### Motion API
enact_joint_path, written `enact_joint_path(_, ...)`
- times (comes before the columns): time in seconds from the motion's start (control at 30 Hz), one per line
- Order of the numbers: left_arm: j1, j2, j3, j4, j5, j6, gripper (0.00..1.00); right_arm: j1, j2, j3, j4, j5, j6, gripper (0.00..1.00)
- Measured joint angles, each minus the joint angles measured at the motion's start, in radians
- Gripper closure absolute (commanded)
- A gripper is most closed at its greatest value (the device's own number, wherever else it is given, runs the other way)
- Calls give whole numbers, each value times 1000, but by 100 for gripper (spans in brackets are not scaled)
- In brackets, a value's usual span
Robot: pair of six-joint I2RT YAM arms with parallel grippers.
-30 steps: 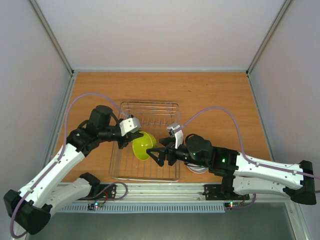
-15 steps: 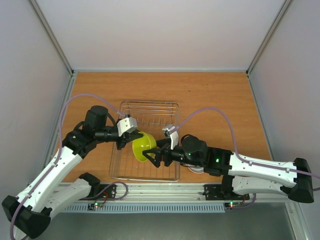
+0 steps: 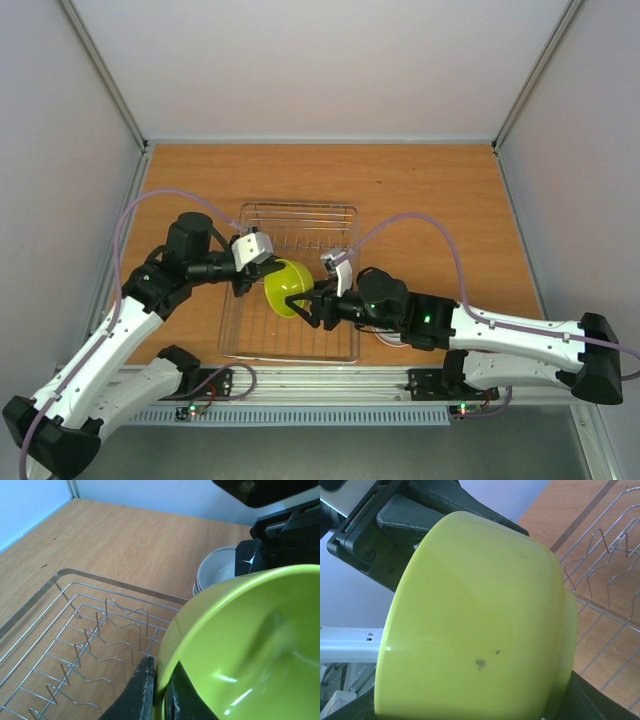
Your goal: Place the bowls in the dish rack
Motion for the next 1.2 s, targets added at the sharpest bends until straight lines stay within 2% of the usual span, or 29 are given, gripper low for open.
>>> enact_joint_path(0.13, -8, -6, -11, 29, -24, -8, 99, 2, -5, 14, -34, 36, -17, 99)
enact_joint_path(0.23, -24, -11, -20, 87, -73, -19, 93, 11, 3, 84, -137, 101, -46, 99)
enact_joint_path(0.33, -39, -18, -34, 171, -170, -44, 80, 20, 76, 225, -289, 201, -89, 99)
enact_joint_path(0.4, -36, -18, -41, 198, -298, -60, 65, 21, 163, 334, -403, 328, -101, 99)
enact_joint_path(0.5, -8, -2, -58, 205, -534, -89, 50, 11, 327, 504, -623, 552, -94, 99)
enact_joint_path(0.67, -1, 25, -62, 204, -735, -92, 35, -9, 570, 690, -941, 802, -14, 99)
enact_joint_path(0.77, -1, 26, -62, 204, -784, -87, 33, -27, 647, 738, -1060, 872, 23, 99)
enact_joint_path(0.9, -1, 27, -62, 202, -808, -88, 33, -74, 679, 742, -1126, 898, 33, 99)
enact_joint_path(1.2, -1, 39, -62, 190, -808, -88, 32, -114, 706, 736, -1104, 886, 20, 99)
